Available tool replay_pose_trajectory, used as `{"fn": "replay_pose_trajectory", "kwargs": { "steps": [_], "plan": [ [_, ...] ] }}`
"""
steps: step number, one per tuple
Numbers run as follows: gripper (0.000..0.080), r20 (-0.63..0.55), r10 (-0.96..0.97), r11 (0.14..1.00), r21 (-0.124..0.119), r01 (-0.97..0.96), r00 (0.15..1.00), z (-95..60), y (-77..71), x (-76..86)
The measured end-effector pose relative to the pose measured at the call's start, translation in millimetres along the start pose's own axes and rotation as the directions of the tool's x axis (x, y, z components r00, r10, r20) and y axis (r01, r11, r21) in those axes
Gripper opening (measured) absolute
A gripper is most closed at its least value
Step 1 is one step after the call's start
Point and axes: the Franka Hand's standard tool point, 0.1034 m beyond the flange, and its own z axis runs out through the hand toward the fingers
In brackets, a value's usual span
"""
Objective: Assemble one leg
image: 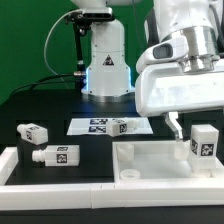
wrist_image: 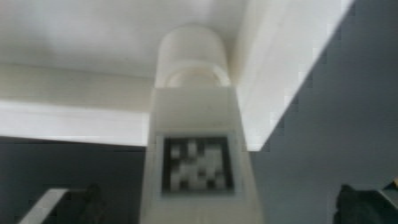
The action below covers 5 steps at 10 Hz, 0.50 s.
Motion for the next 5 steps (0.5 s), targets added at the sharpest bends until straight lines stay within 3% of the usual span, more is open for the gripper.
{"fn": "replay_pose_trajectory", "kwargs": {
  "steps": [2,4,5],
  "plan": [
    [0.0649,0.128,0.022,0.999,0.027,-0.026,0.992,3.7,0.9,7.7],
    [0.0649,0.256,0.046,0.998,0.037,-0.057,0.966,8.0,7.6,6.0],
    [0.0649,0.34,0.042,0.997,0.044,-0.06,0.94,11.0,3.6,0.9]
  ]
}}
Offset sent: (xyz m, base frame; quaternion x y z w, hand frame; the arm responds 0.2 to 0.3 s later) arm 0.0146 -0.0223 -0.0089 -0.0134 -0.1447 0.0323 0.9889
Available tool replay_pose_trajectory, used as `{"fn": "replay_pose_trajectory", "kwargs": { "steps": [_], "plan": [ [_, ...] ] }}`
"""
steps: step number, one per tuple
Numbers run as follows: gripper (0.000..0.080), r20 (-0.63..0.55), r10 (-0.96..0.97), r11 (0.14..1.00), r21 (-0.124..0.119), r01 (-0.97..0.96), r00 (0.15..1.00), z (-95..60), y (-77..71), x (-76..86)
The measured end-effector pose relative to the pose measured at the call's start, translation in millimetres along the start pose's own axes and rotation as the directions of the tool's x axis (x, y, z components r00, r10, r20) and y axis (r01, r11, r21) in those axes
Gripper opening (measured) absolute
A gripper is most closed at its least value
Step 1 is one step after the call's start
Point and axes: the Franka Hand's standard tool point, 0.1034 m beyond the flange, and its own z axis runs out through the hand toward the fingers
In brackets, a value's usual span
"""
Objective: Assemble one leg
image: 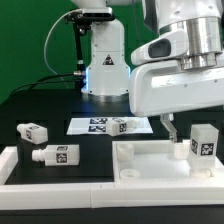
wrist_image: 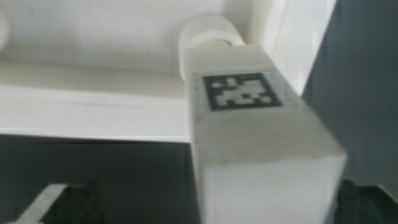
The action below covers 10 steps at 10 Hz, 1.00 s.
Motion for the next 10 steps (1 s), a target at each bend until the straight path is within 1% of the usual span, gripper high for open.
{"fn": "replay_pose_trajectory", "kwargs": {
  "steps": [1,2,3,4,6,7,8,9,10],
  "plan": [
    [0.0649,0.057,0.001,1.0,0.005,-0.002,0.998,2.9,-0.8,-2.7],
    [0.0649,0.125,0.031,0.999,0.012,-0.033,0.992,4.4,-4.9,-7.9],
    [0.0649,0.218,0.075,0.997,0.012,-0.08,0.973,1.5,-12.2,-11.9],
    [0.0649,0.215,0.078,0.997,0.013,-0.082,0.974,1.4,-12.0,-5.4],
    [0.0389,0.214,0.079,0.996,0.013,-0.083,0.974,2.3,-11.5,-6.4],
    [0.0389,0.215,0.14,0.99,-0.001,-0.143,0.967,2.4,-10.6,-6.4],
    [0.0304,0.214,0.199,0.98,-0.014,-0.201,0.956,2.3,-9.3,-6.4],
    [0.0304,0.212,0.272,0.962,-0.031,-0.272,0.939,2.5,-8.8,-6.5],
    [0.0304,0.178,0.356,0.934,-0.045,-0.354,0.917,4.3,-6.6,-5.6]
  ]
}}
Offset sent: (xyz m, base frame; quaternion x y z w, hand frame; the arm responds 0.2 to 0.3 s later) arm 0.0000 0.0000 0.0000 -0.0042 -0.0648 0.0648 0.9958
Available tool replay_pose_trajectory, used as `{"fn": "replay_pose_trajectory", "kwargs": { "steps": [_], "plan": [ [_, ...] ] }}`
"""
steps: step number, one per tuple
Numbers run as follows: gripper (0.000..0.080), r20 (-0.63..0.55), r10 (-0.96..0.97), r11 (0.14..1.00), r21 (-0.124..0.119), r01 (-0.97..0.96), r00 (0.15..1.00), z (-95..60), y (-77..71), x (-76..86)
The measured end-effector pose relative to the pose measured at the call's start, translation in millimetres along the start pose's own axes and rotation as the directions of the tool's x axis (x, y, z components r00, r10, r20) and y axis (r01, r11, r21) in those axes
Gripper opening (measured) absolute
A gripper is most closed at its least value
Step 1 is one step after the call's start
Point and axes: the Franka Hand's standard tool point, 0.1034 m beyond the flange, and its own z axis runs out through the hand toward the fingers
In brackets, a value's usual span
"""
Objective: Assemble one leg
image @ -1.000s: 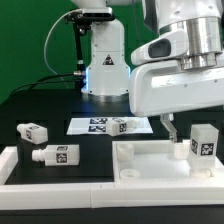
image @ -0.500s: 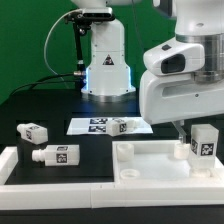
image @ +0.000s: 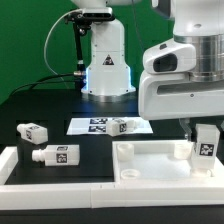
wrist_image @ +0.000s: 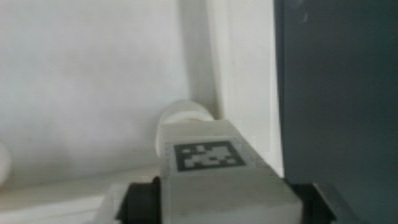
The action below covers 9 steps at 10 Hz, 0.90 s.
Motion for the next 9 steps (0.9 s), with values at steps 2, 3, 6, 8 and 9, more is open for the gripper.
{"fn": "replay_pose_trajectory", "kwargs": {
  "steps": [2,3,6,8,9],
  "plan": [
    [0.0297,-0.043,0.215,0.977,0.017,-0.214,0.976,1.3,2.2,-1.7],
    [0.0294,-0.053,0.369,0.929,0.04,-0.367,0.928,2.4,2.7,-0.2],
    [0.0292,-0.02,0.763,0.645,0.108,-0.757,0.647,3.8,2.5,1.6],
    [0.0292,-0.012,0.79,0.611,0.11,-0.784,0.613,3.9,2.8,1.7],
    [0.0474,-0.014,0.777,0.627,0.11,-0.771,0.629,4.2,2.8,1.6]
  ]
}}
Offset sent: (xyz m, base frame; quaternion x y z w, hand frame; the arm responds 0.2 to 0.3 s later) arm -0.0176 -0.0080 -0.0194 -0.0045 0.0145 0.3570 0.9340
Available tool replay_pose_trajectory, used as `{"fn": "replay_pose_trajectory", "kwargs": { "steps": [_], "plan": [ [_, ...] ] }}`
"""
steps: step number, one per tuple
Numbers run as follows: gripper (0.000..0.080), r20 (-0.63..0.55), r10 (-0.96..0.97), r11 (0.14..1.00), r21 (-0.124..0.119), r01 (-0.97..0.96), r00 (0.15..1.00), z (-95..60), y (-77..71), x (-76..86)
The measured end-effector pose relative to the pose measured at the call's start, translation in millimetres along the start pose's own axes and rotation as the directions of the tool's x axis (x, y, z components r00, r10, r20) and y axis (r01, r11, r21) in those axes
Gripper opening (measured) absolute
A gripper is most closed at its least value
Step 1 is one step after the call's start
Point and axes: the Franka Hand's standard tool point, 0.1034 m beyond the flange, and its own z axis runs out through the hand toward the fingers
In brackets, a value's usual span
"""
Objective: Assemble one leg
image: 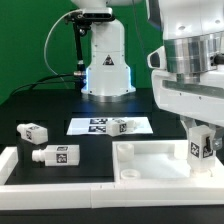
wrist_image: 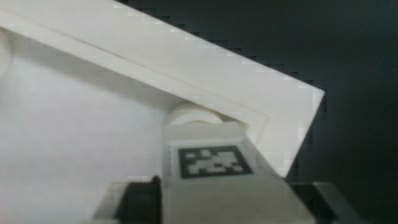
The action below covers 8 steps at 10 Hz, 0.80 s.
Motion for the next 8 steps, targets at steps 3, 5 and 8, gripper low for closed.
{"fn": "replay_pose_trajectory", "kwargs": {
  "steps": [3,5,8],
  "plan": [
    [0.0637,0.005,-0.503,0.864,-0.025,0.503,0.864,0.6,4.4,3.6],
    [0.0646,0.022,-0.666,0.744,-0.044,0.666,0.746,-2.9,3.4,-4.3],
    [0.0648,0.039,-0.837,0.544,-0.047,0.837,0.546,-2.7,4.9,1.8]
  ]
}}
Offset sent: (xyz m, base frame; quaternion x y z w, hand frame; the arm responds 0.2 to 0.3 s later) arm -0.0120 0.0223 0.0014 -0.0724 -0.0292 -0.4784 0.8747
